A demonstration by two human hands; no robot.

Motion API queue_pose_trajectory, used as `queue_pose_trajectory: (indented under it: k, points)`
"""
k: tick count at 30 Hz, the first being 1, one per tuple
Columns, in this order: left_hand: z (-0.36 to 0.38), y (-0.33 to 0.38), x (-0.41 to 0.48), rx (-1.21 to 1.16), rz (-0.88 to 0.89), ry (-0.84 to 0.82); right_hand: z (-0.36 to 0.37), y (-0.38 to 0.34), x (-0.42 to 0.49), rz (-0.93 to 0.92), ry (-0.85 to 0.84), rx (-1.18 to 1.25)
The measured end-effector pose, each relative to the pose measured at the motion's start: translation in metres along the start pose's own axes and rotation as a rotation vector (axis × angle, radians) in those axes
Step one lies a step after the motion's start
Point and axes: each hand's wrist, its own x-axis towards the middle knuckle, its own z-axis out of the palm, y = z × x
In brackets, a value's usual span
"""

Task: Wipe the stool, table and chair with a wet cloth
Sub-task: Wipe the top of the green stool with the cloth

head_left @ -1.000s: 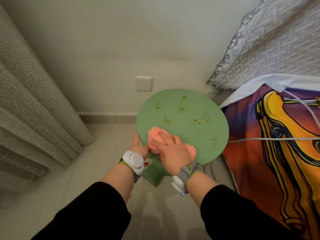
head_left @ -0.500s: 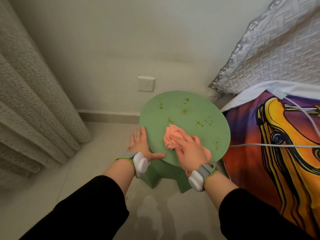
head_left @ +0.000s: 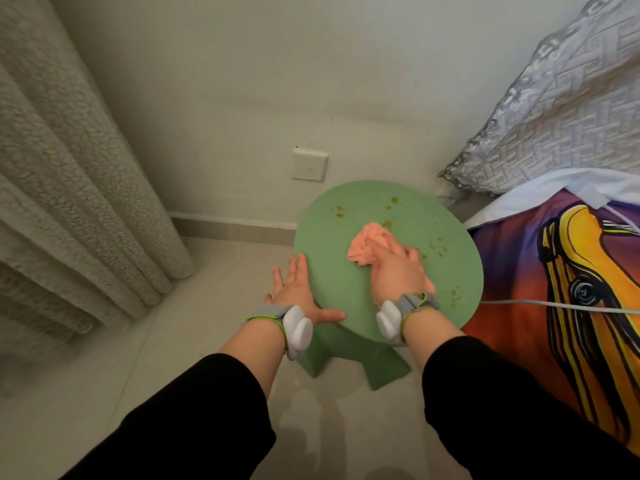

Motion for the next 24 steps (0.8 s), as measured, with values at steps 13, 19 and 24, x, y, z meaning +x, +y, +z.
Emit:
queue_pose_trajectory:
  k: [13,19,24]
  points:
    - [-0.005,0.005,-0.001,0.006,-0.015,-0.030,0.001,-0.005,0.017,-0.104,-0.073,-0.036]
    - [-0.014,0.018,0.006,0.225,-0.065,-0.001,0.003,0.009,0.004,0.041,0.030,-0.068]
    - [-0.021,0.041,0.021,0.329,0.050,0.056,-0.002,0.020,0.006,0.039,-0.022,-0.041]
